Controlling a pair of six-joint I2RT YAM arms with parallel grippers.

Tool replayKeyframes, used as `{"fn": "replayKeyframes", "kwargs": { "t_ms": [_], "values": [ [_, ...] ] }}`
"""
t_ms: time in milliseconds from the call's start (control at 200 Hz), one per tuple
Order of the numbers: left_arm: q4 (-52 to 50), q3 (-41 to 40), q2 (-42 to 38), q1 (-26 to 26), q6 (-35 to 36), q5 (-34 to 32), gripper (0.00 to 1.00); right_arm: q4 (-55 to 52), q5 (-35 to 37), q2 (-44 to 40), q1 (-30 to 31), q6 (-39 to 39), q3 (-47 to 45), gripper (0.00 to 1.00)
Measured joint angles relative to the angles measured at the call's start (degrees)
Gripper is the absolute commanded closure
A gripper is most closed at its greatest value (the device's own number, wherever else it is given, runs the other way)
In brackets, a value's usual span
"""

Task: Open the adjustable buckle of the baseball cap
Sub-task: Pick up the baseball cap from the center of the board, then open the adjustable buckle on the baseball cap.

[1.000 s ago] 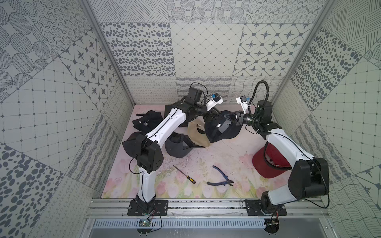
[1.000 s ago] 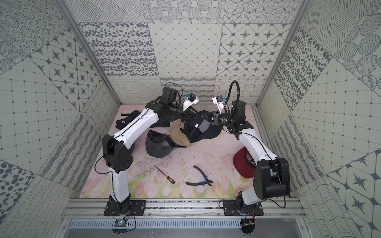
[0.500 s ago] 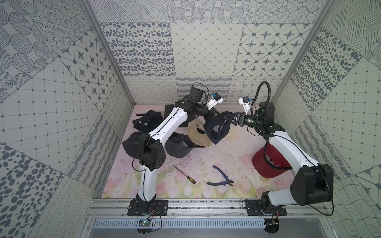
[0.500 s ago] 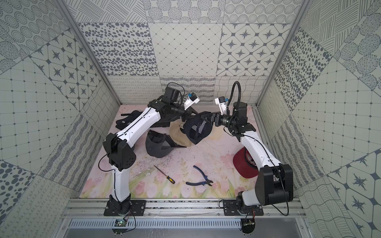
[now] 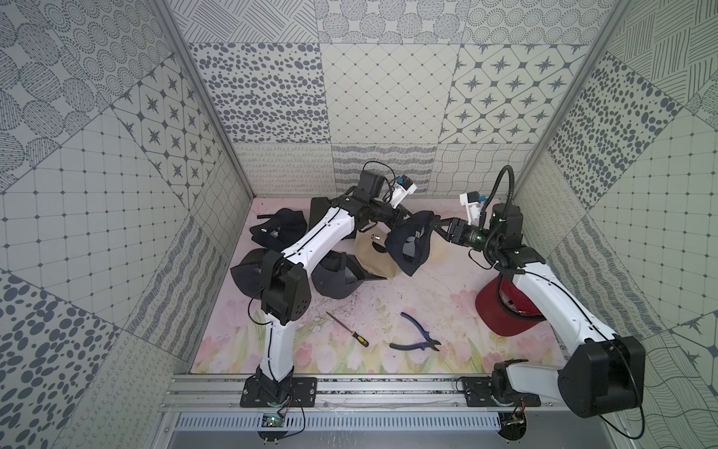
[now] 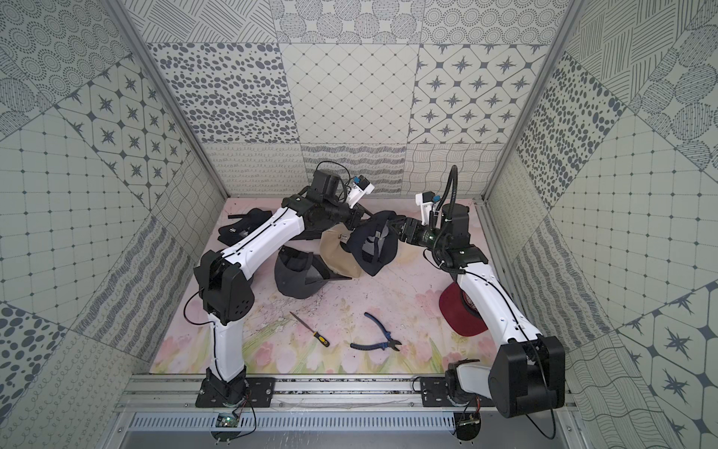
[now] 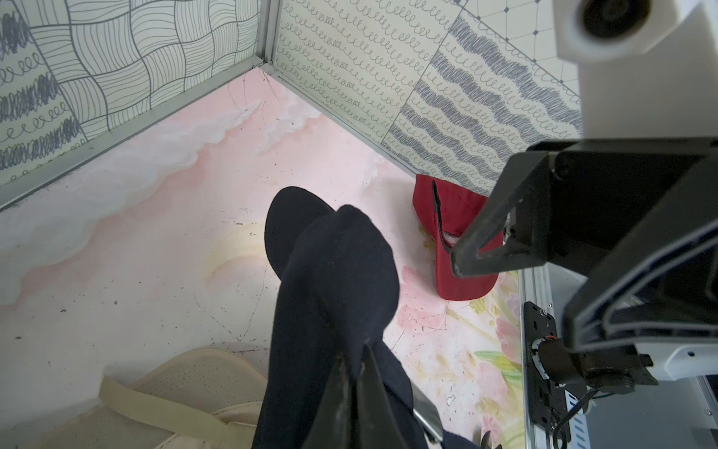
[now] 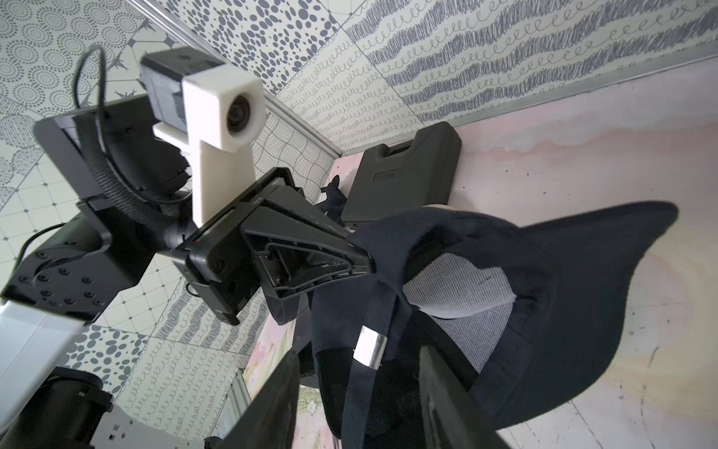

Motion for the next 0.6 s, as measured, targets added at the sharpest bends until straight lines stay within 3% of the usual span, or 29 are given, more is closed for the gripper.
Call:
{"fn": "replayKeyframes", "kwargs": {
  "t_ms": [600],
  "values": [
    [2.2, -0.5, -0.5, -0.5, -3.0, -2.6, 1.00, 2.1, 3.1, 8.1, 4.8, 4.0, 1.0, 0.49]
  ]
}}
